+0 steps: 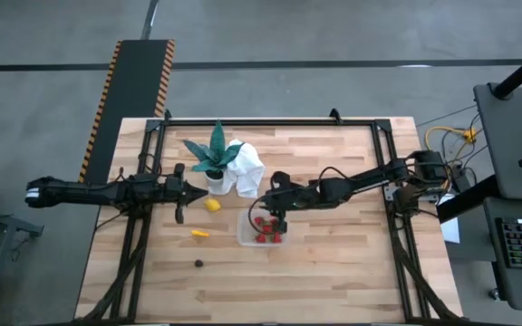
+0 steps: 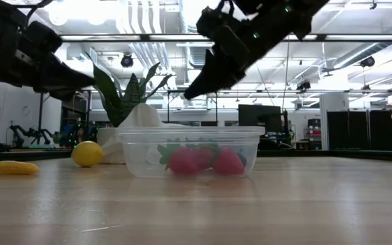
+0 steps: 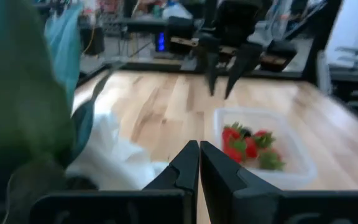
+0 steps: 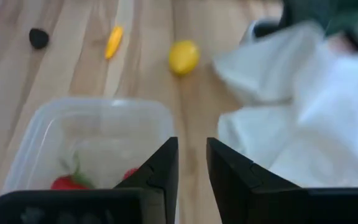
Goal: Pick and placing Produce into tupperware
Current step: Put the corn cob into the bin
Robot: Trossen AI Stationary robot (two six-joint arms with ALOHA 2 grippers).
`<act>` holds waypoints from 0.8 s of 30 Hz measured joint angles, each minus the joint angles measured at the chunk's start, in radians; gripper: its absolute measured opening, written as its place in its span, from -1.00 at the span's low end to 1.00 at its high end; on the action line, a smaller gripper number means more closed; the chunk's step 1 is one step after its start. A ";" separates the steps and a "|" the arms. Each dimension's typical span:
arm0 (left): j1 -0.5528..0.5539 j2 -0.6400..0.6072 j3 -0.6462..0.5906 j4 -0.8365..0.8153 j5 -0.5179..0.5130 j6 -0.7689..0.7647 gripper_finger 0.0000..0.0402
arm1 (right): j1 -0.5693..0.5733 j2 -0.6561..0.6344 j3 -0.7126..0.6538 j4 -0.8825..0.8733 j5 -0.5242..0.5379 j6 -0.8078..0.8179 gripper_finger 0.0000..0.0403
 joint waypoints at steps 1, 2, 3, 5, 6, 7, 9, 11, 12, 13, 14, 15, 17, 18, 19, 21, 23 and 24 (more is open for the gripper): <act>0.000 0.000 0.002 0.014 0.016 0.001 -1.00 | 0.000 -0.001 0.013 0.000 0.013 -0.026 -0.61; 0.000 -0.001 0.005 0.021 0.034 0.002 -1.00 | 0.000 -0.004 0.027 -0.001 0.023 -0.051 -0.59; 0.000 -0.001 0.007 0.023 0.054 0.001 -1.00 | -0.002 -0.010 0.039 -0.012 0.033 -0.075 -0.56; 0.000 0.000 0.012 0.053 0.105 0.000 -1.00 | -0.003 -0.020 0.072 -0.051 0.067 -0.117 -0.49; 0.000 -0.002 0.017 0.081 0.128 0.000 -1.00 | -0.004 -0.030 0.088 -0.074 0.088 -0.134 -0.45; 0.000 -0.002 0.019 0.102 0.147 0.000 -1.00 | -0.006 -0.042 0.100 -0.102 0.113 -0.148 -0.42; 0.000 -0.003 0.022 0.122 0.159 0.001 -1.00 | -0.009 -0.074 0.117 -0.151 0.178 -0.154 -0.36; 0.000 -0.004 0.026 0.127 0.159 0.002 -1.00 | -0.013 -0.117 0.123 -0.199 0.235 -0.154 -0.35; 0.000 -0.004 0.026 0.123 0.158 0.002 -1.00 | -0.014 -0.140 0.119 -0.223 0.250 -0.153 -0.36; 0.000 -0.003 0.026 0.119 0.157 0.002 -1.00 | -0.014 -0.168 0.112 -0.236 0.256 -0.152 -0.39; 0.000 -0.001 0.026 0.118 0.157 0.001 -1.00 | -0.014 -0.200 0.100 -0.250 0.257 -0.152 -0.41; 0.000 0.000 0.026 0.117 0.157 0.001 -1.00 | -0.014 -0.234 0.084 -0.266 0.257 -0.149 -0.45; 0.000 0.004 0.026 0.117 0.157 0.001 -1.00 | -0.010 -0.311 0.042 -0.265 0.255 -0.129 -0.53; 0.000 0.005 0.026 0.114 0.157 0.000 -1.00 | -0.006 -0.354 0.014 -0.265 0.251 -0.124 -0.57; 0.000 0.008 0.026 0.113 0.157 0.000 -1.00 | -0.002 -0.399 -0.015 -0.267 0.248 -0.123 -0.62; 0.000 0.011 0.026 0.112 0.157 0.000 -1.00 | 0.014 -0.491 -0.081 -0.261 0.243 -0.117 -0.71; 0.000 0.011 0.026 0.112 0.156 -0.001 -1.00 | 0.028 -0.586 -0.153 -0.249 0.196 -0.107 -0.80; 0.000 0.011 0.026 0.112 0.156 0.000 -1.00 | 0.035 -0.630 -0.191 -0.226 0.158 -0.106 -0.85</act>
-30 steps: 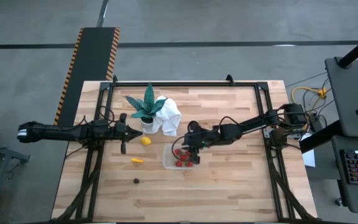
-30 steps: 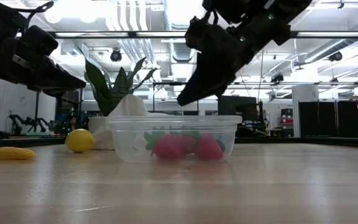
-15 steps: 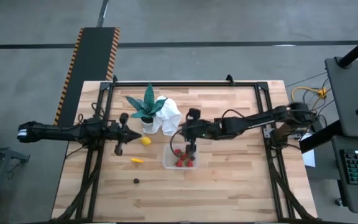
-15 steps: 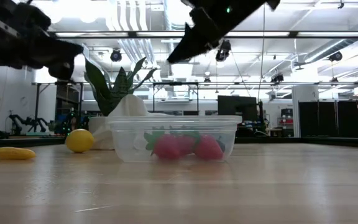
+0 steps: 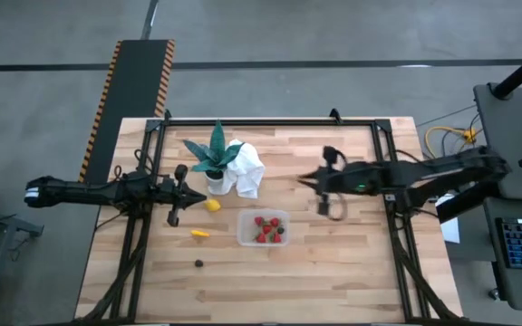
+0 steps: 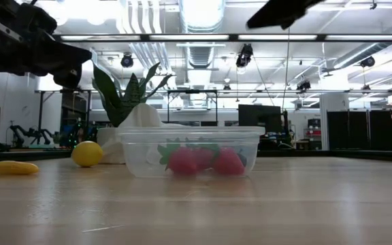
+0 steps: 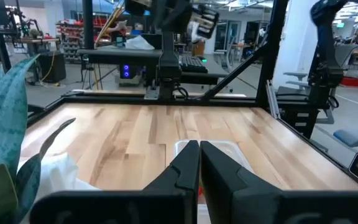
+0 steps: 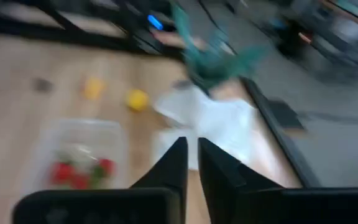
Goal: Pick and placing Produce into tupperware
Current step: Put the corn cob into the bin
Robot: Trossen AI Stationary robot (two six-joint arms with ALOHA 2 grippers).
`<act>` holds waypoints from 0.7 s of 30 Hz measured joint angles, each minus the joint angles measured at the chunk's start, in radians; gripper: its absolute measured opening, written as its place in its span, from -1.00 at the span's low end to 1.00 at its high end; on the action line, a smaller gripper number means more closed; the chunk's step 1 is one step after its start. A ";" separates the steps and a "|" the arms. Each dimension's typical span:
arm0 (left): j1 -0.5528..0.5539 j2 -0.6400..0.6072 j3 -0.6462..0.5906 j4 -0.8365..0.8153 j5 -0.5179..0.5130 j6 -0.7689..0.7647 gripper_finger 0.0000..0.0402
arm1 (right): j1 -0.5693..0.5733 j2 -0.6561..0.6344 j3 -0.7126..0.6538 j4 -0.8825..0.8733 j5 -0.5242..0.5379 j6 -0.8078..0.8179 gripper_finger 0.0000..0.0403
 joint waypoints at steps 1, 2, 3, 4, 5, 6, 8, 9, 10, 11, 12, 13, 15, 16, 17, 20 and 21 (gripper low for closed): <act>0.000 0.000 0.000 0.000 0.000 0.000 -1.00 | 0.006 -0.045 -0.043 0.038 -0.045 -0.002 -0.89; 0.000 0.000 0.000 0.000 0.000 0.000 -1.00 | 0.012 -0.089 -0.090 0.086 -0.103 -0.012 -0.93; 0.000 0.000 0.000 0.001 0.000 0.000 -1.00 | 0.013 -0.131 -0.136 0.140 -0.180 -0.032 -0.94; 0.000 -0.001 0.000 0.001 -0.002 0.000 -1.00 | 0.014 -0.172 -0.186 0.205 -0.273 -0.065 -0.95; 0.000 -0.001 0.000 0.004 -0.003 0.000 -1.00 | 0.013 -0.208 -0.235 0.272 -0.368 -0.094 -0.95; 0.000 -0.001 0.000 0.005 -0.004 0.000 -1.00 | 0.013 -0.238 -0.278 0.343 -0.442 -0.109 -0.95; 0.000 -0.001 0.000 0.007 -0.006 0.000 -1.00 | 0.014 -0.300 -0.358 0.464 -0.510 -0.111 -0.96; 0.000 -0.001 0.000 0.009 -0.009 0.000 -1.00 | 0.014 -0.331 -0.389 0.491 -0.510 -0.110 -0.96; 0.000 -0.001 0.000 0.010 -0.012 0.000 -1.00 | 0.012 -0.364 -0.417 0.497 -0.505 -0.110 -0.96; 0.000 -0.001 0.000 0.011 -0.013 0.000 -1.00 | 0.010 -0.395 -0.440 0.490 -0.494 -0.108 -0.96; 0.000 -0.001 0.000 0.011 -0.014 0.000 -1.00 | 0.009 -0.428 -0.464 0.480 -0.478 -0.108 -0.96; 0.000 -0.001 0.000 0.011 -0.014 0.000 -1.00 | 0.009 -0.464 -0.486 0.460 -0.458 -0.105 -0.96; 0.000 -0.001 0.000 0.010 -0.014 0.000 -1.00 | 0.010 -0.546 -0.522 0.413 -0.396 -0.103 -0.96; 0.000 -0.001 0.000 0.010 -0.014 0.000 -1.00 | 0.009 -0.591 -0.537 0.392 -0.355 -0.099 -0.96; 0.000 -0.001 0.001 0.010 -0.014 0.000 -1.00 | 0.009 -0.633 -0.550 0.366 -0.323 -0.089 -0.96; 0.000 0.000 0.001 0.010 -0.014 0.001 -1.00 | 0.009 -0.751 -0.581 0.312 -0.299 -0.046 -0.96; 0.000 0.001 0.001 0.010 -0.014 0.002 -1.00 | 0.010 -0.782 -0.591 0.305 -0.300 -0.034 -0.96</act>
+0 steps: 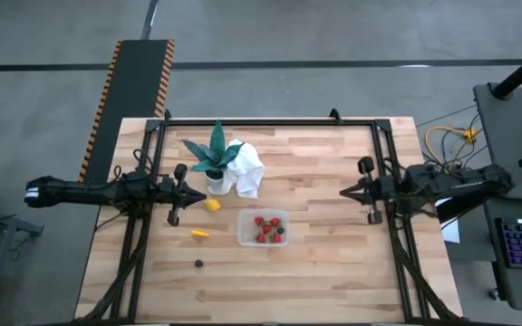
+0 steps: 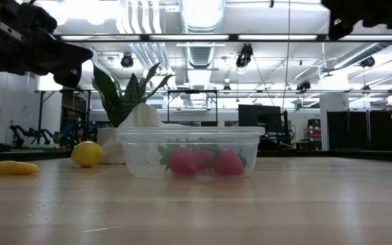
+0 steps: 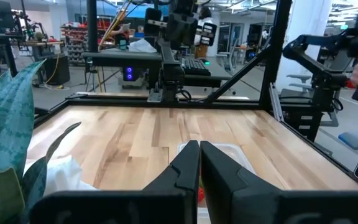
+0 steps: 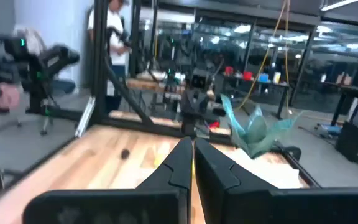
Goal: Pick and placing Produce into tupperware
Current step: Put the corn cob into the bin
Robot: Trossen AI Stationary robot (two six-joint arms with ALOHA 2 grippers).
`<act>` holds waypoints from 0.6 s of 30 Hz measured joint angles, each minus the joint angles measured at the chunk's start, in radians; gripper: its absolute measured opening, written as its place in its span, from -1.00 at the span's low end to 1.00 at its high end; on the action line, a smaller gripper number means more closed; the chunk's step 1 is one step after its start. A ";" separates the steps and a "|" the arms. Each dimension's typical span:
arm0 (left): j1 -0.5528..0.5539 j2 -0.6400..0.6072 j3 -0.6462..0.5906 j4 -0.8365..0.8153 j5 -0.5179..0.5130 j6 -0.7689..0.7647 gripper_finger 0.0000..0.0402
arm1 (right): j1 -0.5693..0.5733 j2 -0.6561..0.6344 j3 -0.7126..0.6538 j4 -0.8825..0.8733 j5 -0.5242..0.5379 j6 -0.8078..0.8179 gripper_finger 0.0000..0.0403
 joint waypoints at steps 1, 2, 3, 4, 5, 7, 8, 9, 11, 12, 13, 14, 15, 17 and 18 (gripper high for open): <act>0.000 0.001 0.000 0.000 0.000 0.000 -1.00 | 0.000 -0.027 -0.011 -0.007 0.001 0.009 -0.96; 0.000 0.001 0.000 -0.001 0.000 0.000 -1.00 | -0.001 -0.048 -0.023 -0.017 0.005 0.010 -0.96; 0.000 0.001 0.000 -0.003 0.000 0.001 -1.00 | -0.001 -0.064 -0.038 -0.029 0.011 0.011 -0.96; 0.000 0.001 0.000 -0.003 0.000 0.001 -1.00 | -0.001 -0.073 -0.054 -0.036 0.016 0.013 -0.96; 0.000 0.002 0.000 -0.003 0.000 0.001 -1.00 | -0.001 -0.079 -0.069 -0.035 0.024 0.013 -0.96; 0.000 0.003 0.000 -0.003 0.000 0.001 -1.00 | -0.001 -0.084 -0.091 -0.025 0.050 0.013 -0.96; 0.000 0.003 0.000 -0.004 0.000 0.001 -1.00 | -0.001 -0.083 -0.102 -0.021 0.062 0.020 -0.96; 0.000 0.003 0.000 -0.003 0.000 0.002 -1.00 | -0.001 -0.080 -0.111 -0.021 0.072 0.024 -0.96; 0.000 0.003 0.000 -0.003 0.000 0.005 -1.00 | -0.001 -0.068 -0.130 -0.027 0.092 0.034 -0.96; 0.000 0.003 0.000 -0.003 0.000 0.005 -1.00 | -0.001 -0.064 -0.138 -0.026 0.093 0.038 -0.96; 0.000 0.003 0.000 -0.003 0.000 0.005 -1.00 | -0.001 -0.061 -0.144 -0.023 0.094 0.039 -0.96; 0.000 0.003 0.000 -0.003 0.000 0.005 -1.00 | -0.001 -0.058 -0.149 -0.023 0.095 0.039 -0.96; 0.000 0.004 0.000 -0.002 0.000 0.008 -1.00 | -0.001 -0.054 -0.153 -0.015 0.101 0.040 -0.96; 0.000 0.004 0.000 -0.003 0.000 0.016 -1.00 | -0.001 -0.049 -0.162 -0.004 0.112 0.052 -0.96; 0.000 0.004 0.000 -0.002 0.000 0.028 -1.00 | -0.001 -0.048 -0.166 0.002 0.117 0.060 -0.96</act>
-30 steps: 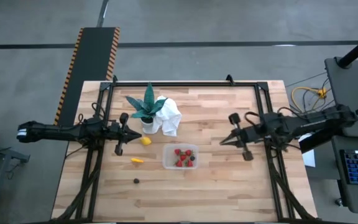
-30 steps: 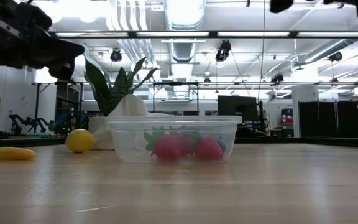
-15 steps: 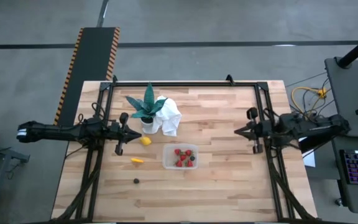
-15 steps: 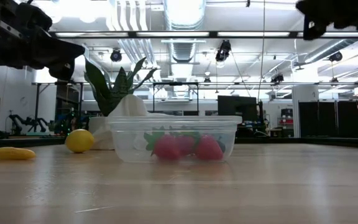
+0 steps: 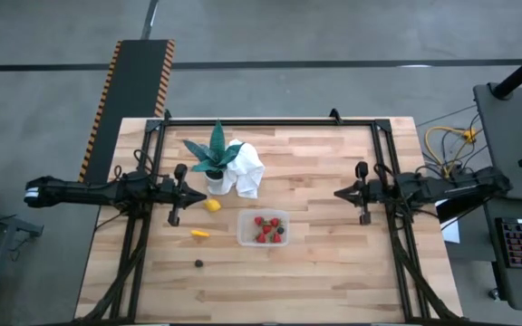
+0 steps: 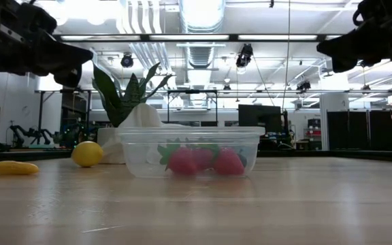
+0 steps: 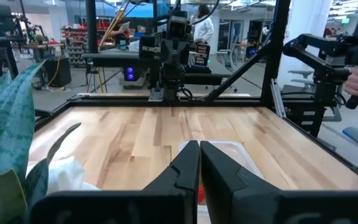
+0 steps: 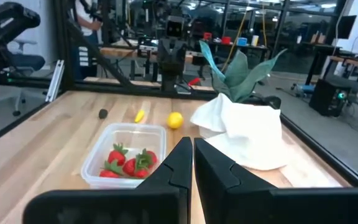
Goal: Pick and placing Produce into tupperware
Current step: Put the corn cob into the bin
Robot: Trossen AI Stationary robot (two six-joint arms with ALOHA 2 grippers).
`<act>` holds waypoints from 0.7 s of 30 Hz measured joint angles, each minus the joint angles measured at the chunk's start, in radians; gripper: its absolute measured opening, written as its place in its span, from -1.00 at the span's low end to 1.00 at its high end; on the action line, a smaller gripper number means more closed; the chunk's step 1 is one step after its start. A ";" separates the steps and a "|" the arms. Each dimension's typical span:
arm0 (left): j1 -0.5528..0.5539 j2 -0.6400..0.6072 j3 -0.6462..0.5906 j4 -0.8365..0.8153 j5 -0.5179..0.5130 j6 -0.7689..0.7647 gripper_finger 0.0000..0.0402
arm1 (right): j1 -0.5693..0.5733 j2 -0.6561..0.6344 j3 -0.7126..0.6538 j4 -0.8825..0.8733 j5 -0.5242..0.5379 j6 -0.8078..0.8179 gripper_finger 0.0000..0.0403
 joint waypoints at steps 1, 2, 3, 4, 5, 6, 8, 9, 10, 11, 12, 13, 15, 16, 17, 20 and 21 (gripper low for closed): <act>0.000 0.000 0.000 0.001 0.000 0.005 -1.00 | 0.000 0.000 -0.003 0.008 0.003 0.007 -0.96; 0.000 0.001 0.000 0.001 0.000 0.007 -1.00 | 0.000 -0.001 -0.005 0.012 0.004 0.012 -0.96; 0.000 0.001 0.000 0.001 0.000 0.007 -1.00 | 0.000 -0.001 -0.007 0.013 0.004 0.013 -0.96; 0.000 0.001 0.000 0.001 0.000 0.008 -1.00 | 0.000 -0.001 -0.008 0.013 0.004 0.013 -0.96; 0.000 0.001 0.000 0.001 0.000 0.008 -1.00 | 0.000 0.000 -0.009 0.012 0.004 0.014 -0.96; 0.000 0.001 0.000 0.001 0.000 0.008 -1.00 | 0.000 0.000 -0.010 0.014 0.004 0.017 -0.96; 0.000 0.001 0.000 0.000 0.000 0.008 -1.00 | 0.000 -0.001 -0.010 0.027 0.004 0.024 -0.96; 0.000 0.001 0.000 0.000 0.000 0.008 -1.00 | 0.000 -0.001 -0.010 0.033 0.004 0.025 -0.96; 0.000 0.003 0.000 0.001 0.002 0.008 -1.00 | 0.000 -0.001 -0.010 0.036 0.004 0.025 -0.96; 0.000 0.004 0.000 0.001 0.003 0.009 -1.00 | 0.000 -0.001 -0.009 0.037 0.004 0.024 -0.96; 0.000 0.004 0.000 0.000 0.005 0.009 -1.00 | 0.000 -0.001 -0.008 0.038 0.004 0.024 -0.96; 0.000 0.004 0.000 0.000 0.007 0.009 -1.00 | 0.000 0.000 -0.007 0.038 0.004 0.024 -0.96; 0.000 0.003 0.000 0.007 0.007 0.019 -1.00 | 0.000 -0.001 -0.007 0.038 0.004 0.024 -0.96; 0.000 0.004 0.000 0.013 0.007 0.027 -1.00 | 0.000 0.000 -0.007 0.038 0.004 0.024 -0.96; 0.000 0.004 0.000 0.026 0.007 0.028 -0.98 | 0.000 0.000 -0.007 0.038 0.004 0.024 -0.96; 0.000 0.004 0.001 0.077 0.007 0.028 -0.86 | 0.000 0.000 -0.007 0.037 0.004 0.029 -0.96; 0.000 0.003 0.001 0.090 0.007 0.028 -0.80 | 0.000 0.000 -0.007 0.037 0.004 0.036 -0.96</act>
